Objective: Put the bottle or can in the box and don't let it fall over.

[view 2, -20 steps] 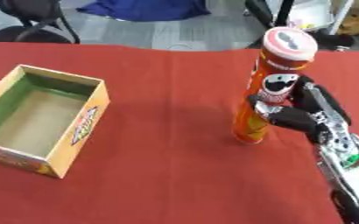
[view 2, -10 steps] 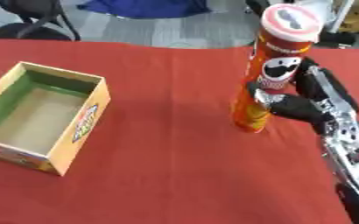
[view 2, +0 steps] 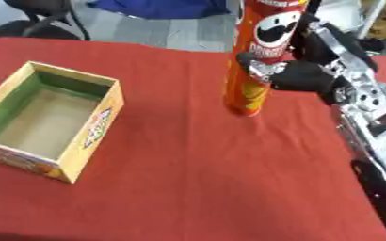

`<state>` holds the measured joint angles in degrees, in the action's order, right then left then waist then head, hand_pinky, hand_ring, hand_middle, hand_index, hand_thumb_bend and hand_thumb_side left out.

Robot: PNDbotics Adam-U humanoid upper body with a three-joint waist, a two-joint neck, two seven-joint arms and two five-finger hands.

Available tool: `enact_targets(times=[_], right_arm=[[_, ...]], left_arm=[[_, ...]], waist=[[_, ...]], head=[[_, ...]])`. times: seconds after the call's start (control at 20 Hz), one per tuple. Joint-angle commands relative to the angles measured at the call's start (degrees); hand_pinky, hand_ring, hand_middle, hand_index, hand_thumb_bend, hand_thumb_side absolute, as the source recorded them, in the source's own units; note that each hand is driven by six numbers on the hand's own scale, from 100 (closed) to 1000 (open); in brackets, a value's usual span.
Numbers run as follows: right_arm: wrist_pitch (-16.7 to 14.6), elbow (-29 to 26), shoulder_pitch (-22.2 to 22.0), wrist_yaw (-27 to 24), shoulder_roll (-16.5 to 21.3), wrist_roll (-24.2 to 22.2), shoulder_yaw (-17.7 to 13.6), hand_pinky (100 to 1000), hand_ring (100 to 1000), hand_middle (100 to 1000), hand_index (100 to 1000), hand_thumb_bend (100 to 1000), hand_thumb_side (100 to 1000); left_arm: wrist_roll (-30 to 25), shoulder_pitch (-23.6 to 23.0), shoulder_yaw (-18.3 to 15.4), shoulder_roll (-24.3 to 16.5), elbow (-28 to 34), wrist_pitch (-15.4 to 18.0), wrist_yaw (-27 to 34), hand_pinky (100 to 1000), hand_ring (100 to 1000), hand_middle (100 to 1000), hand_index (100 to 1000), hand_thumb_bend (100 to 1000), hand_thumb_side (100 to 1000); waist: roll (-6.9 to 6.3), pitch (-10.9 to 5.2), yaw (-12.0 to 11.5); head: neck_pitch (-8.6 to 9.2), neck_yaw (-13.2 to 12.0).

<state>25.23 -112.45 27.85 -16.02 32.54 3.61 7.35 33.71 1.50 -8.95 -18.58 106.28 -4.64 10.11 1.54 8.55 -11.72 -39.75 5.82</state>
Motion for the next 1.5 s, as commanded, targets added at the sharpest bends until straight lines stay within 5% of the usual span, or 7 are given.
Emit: enact_targets(times=[0.05, 0.45, 0.85, 1.0, 1.5], right_arm=[[1.28, 0.6, 3.9, -1.95, 0.74, -0.31, 0.9, 1000, 795, 331, 483, 100, 100], [3.45, 6.64, 14.65, -4.41, -2.36, -1.44, 4.1, 998, 791, 341, 496, 100, 100], [2.28, 13.75, 24.81, -4.12, -7.5, -1.44, 5.94, 988, 783, 347, 503, 100, 100], [1.68, 16.08, 27.56, -3.61, -9.44, -1.21, 6.69, 985, 780, 350, 507, 157, 100], [-0.01, 23.45, 34.17, 0.06, -15.43, -0.45, 10.53, 981, 775, 353, 514, 121, 100]], left_arm=[[-0.24, 0.19, 0.08, -1.48, 0.78, 0.06, -0.23, 714, 822, 687, 692, 889, 833], [-0.44, 0.54, 0.36, -1.72, 0.82, 0.01, -0.21, 714, 821, 687, 692, 890, 833], [-0.85, 1.6, 0.76, -1.79, 1.02, -0.05, -0.07, 714, 821, 686, 692, 893, 833], [-1.11, 2.22, 1.0, -1.93, 1.21, -0.09, -0.25, 715, 821, 687, 692, 895, 833], [-2.08, 4.85, 1.99, -1.56, 1.62, -0.27, -0.01, 715, 821, 687, 692, 894, 833]], waist=[[-0.04, -1.04, -0.29], [0.24, -0.9, -1.23], [0.38, 0.24, -2.58], [0.6, 0.85, -3.27], [1.44, 2.81, -6.28]], head=[[-0.48, 0.2], [-0.72, 1.49], [0.24, 4.17], [0.77, 5.22], [2.44, 8.99]])
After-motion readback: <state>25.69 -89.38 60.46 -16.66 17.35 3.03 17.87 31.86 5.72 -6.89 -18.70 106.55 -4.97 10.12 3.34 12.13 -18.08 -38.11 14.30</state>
